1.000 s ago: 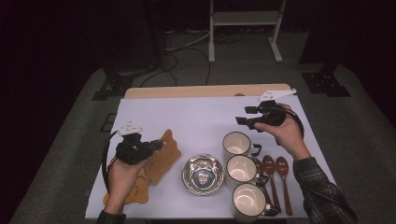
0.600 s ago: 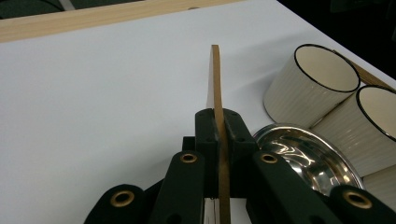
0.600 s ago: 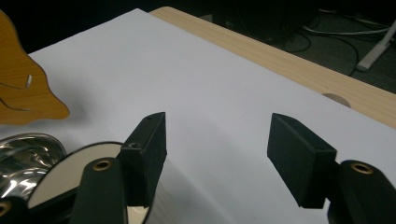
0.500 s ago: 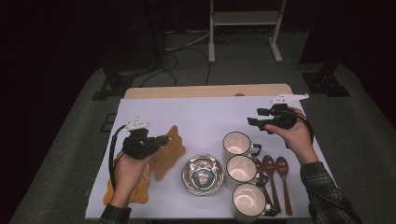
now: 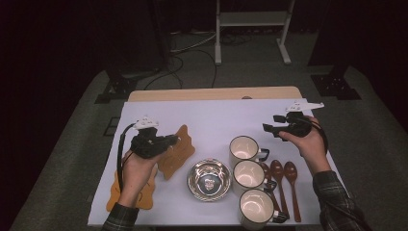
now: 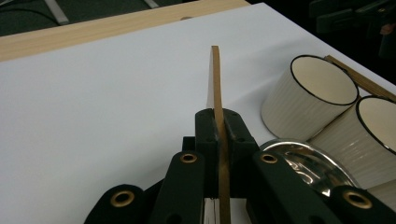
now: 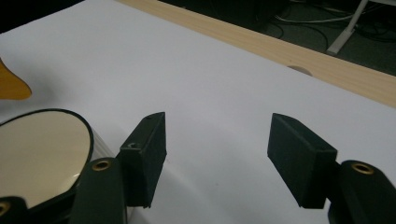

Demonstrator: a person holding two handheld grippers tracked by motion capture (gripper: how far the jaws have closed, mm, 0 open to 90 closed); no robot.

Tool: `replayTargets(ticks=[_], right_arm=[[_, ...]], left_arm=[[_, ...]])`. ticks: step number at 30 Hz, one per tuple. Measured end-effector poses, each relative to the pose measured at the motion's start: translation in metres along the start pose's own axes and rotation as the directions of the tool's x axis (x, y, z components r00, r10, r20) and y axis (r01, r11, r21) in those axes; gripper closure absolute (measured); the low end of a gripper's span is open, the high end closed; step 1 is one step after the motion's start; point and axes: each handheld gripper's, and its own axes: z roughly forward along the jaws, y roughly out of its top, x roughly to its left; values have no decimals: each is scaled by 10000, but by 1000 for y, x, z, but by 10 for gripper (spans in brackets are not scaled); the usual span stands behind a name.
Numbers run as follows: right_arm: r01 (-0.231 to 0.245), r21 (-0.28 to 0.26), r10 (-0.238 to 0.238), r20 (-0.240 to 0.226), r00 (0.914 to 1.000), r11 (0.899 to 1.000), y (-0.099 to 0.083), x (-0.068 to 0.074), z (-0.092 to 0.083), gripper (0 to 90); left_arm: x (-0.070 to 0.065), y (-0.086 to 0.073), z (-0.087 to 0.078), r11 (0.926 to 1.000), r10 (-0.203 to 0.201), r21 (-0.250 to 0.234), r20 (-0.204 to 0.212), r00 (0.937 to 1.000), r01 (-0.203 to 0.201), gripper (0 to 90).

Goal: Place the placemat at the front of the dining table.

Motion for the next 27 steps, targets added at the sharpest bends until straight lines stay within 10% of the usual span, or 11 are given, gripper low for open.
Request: replayTargets(ticks=[27], right_arm=[[-373,1480,248,849,9961,9883,-43,-24,20,340]], left_arm=[[4,18,23,9995,212,-218,72,9997,-210,866]])
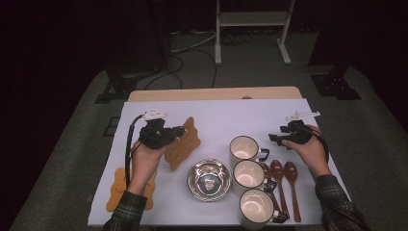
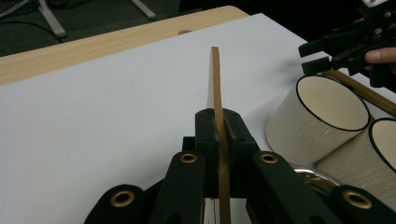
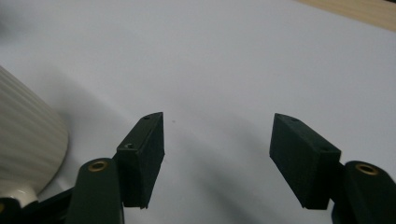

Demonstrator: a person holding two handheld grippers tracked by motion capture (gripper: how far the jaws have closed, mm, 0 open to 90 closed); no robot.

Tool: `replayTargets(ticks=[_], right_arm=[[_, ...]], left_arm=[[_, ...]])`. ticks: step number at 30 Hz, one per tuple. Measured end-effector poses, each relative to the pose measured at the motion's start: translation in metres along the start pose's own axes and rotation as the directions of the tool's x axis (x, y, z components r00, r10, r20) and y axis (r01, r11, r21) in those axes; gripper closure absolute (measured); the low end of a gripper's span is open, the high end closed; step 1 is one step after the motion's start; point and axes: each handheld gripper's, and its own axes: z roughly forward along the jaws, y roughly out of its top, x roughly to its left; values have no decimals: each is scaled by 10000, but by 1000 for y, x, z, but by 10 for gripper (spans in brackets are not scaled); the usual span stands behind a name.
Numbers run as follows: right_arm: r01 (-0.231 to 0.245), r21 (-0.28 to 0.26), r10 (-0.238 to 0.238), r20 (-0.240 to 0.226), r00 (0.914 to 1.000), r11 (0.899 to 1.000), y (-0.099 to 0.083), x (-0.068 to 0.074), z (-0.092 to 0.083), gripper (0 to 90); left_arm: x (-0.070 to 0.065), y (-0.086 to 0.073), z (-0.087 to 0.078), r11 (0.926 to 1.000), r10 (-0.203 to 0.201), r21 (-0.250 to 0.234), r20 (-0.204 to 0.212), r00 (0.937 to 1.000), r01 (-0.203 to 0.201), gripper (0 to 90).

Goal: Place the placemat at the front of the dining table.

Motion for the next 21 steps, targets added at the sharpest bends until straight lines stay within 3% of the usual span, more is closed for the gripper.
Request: replayTargets(ticks=[21], right_arm=[[179,871,-194,159,9997,9960,-13,-1,17,331]], left_arm=[[6,9,20,9999,-70,-137,-8,10000,70,865]])
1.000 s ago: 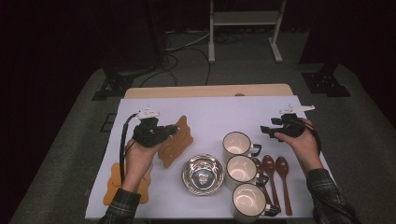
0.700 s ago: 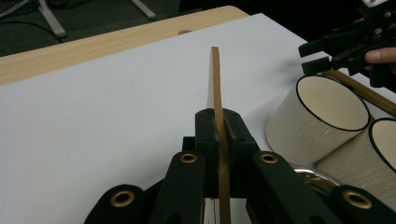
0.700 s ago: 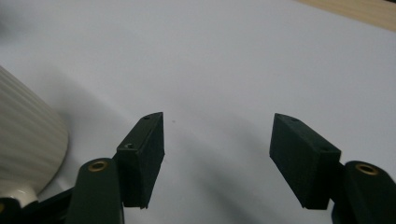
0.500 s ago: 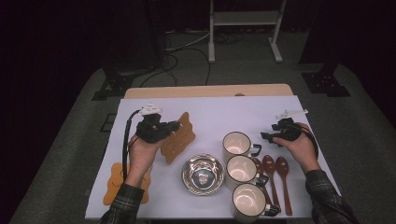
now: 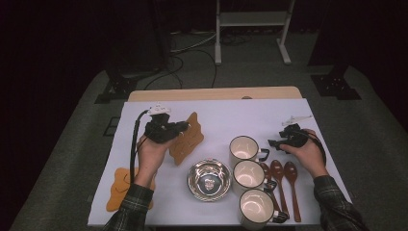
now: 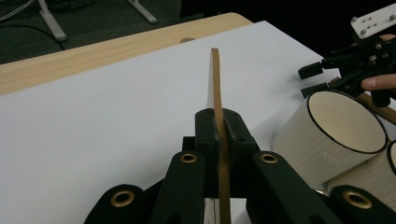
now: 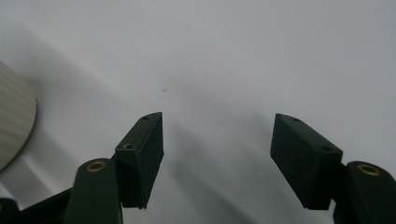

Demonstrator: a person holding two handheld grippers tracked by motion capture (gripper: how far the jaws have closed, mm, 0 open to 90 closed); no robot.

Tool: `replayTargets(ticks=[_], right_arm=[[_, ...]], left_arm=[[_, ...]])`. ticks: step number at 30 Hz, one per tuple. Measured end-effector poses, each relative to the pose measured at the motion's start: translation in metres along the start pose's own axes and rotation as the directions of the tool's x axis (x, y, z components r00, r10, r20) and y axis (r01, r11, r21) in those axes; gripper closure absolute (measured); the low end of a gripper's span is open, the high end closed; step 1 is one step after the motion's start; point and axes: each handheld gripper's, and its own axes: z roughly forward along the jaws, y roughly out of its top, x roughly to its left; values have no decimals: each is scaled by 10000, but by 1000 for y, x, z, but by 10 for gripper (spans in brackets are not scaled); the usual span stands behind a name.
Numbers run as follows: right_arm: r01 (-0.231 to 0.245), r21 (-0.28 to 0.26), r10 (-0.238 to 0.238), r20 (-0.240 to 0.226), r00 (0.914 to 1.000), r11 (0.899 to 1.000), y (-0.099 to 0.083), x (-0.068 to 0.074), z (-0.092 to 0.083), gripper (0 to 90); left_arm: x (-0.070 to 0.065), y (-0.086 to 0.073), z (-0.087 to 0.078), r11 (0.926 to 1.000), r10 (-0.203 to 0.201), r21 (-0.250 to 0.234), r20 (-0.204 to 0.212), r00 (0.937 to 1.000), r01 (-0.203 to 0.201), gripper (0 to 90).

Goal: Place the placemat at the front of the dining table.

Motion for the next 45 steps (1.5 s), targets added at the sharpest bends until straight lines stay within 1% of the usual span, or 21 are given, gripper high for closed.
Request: replayTargets(ticks=[10,16,22,25,31,32,36,42,45], right_arm=[[-101,227,101,-5,9999,9997,-4,-2,4,330],[-51,274,50,25,10000,9996,-5,-2,5,327],[29,274,-32,114,9999,9996,-6,0,6,317],[45,246,-48,128,9999,9997,-6,0,6,316],[43,170,-46,169,9998,9998,-8,1,7,315],[30,168,-33,172,9998,9999,-8,1,7,315],[8,127,-10,175,9998,9999,-8,1,7,314],[-21,90,19,178,9998,10000,-9,1,7,314],[-18,80,17,170,9999,10000,-9,1,7,314]], left_arm=[[5,4,14,10000,-81,17,-176,9998,81,865],[8,6,21,9999,-146,39,-223,9996,146,865],[11,12,26,9999,-116,41,-277,9995,117,865],[11,15,29,9999,-109,-23,-259,9996,109,865],[12,19,38,9999,-115,23,-234,9997,116,865],[12,20,39,10000,-66,10,-251,9997,67,865],[11,24,46,9999,-135,-22,-191,9997,135,865],[10,28,59,9999,-141,47,-146,9998,141,865],[9,31,65,9998,-221,12,-65,9997,221,865]])
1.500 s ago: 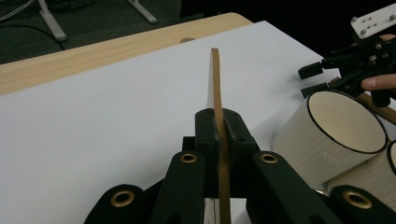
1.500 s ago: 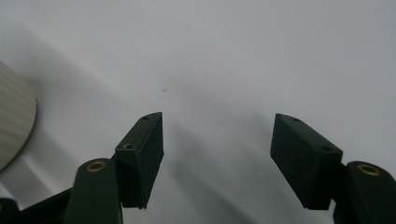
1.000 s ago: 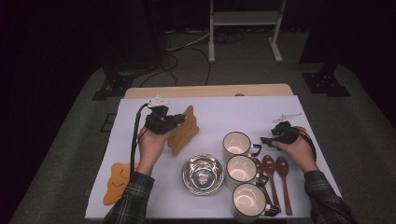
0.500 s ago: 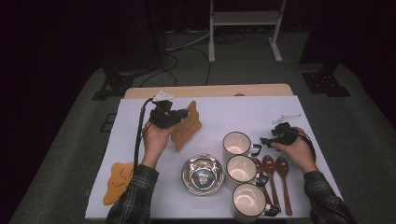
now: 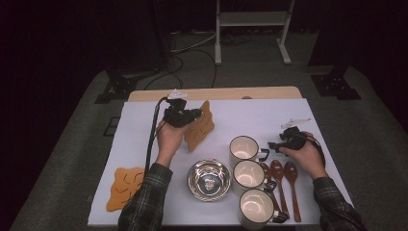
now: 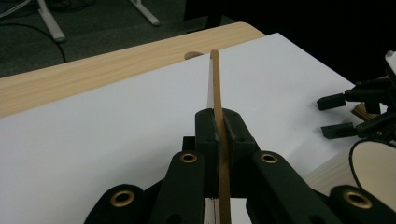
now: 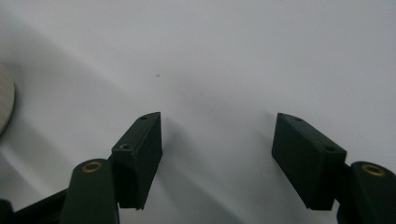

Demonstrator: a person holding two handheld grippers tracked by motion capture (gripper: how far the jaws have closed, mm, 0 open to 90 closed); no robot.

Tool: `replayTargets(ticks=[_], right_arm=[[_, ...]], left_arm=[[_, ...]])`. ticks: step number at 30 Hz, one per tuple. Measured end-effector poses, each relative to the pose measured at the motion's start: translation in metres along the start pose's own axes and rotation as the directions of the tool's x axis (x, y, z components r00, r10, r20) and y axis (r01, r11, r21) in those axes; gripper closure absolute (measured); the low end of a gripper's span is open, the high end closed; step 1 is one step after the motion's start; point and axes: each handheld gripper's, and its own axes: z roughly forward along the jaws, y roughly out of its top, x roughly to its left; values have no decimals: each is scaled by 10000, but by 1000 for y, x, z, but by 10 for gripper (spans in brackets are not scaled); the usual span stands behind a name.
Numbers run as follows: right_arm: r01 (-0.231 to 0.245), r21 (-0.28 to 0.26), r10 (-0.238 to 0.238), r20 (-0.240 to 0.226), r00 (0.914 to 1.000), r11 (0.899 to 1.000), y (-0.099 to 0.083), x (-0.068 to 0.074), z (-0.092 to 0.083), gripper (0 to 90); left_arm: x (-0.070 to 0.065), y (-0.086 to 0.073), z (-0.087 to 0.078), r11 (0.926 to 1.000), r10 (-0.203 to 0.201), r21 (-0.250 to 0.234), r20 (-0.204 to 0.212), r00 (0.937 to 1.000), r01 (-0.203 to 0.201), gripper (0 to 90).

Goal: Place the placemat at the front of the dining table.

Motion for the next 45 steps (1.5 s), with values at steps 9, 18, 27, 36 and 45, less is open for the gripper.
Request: replayTargets(ticks=[9,18,27,36,45], right_arm=[[12,-84,-12,14,10000,10000,-1,0,0,313],[5,-117,-4,10,10000,9999,-1,0,0,313],[10,-119,-10,13,10000,9999,-1,0,0,313],[-9,-137,9,8,10000,9999,-1,0,0,313],[3,-122,-3,-7,10000,9999,-1,0,0,313]], left_arm=[[-5,9,17,10000,-67,-53,110,9999,67,865],[-4,14,29,9999,-148,21,56,9999,148,865],[-2,18,38,9996,-262,77,9,9997,261,865],[0,16,46,9991,-392,167,-43,9992,392,865],[0,14,52,9992,-358,148,-259,9990,362,865]])
